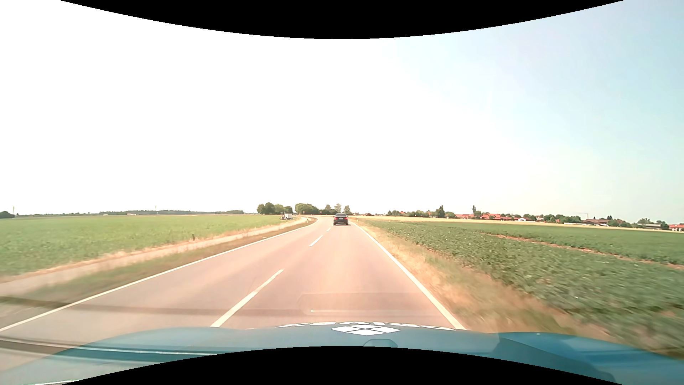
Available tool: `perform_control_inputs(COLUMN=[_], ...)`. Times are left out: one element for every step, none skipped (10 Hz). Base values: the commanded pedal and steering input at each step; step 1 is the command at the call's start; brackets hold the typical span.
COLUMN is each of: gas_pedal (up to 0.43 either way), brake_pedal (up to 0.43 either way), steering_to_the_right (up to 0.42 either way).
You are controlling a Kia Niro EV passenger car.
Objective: Follow the waypoints while adhering to traffic rules and regulations
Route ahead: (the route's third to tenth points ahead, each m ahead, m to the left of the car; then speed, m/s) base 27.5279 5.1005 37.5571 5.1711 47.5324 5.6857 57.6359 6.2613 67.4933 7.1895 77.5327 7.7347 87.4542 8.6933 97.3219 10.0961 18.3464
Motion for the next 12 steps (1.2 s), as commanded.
perform_control_inputs(gas_pedal=[0.157,0.157,0.157,0.157,0.157,0.157,0.157,0.157,0.157,0.157,0.157,0.157], brake_pedal=[0.0,0.0,0.0,0.0,0.0,0.0,0.0,0.0,0.0,0.0,0.0,0.0], steering_to_the_right=[-0.006,-0.007,-0.007,-0.007,-0.008,-0.008,-0.008,-0.009,-0.009,-0.009,-0.009,-0.009])
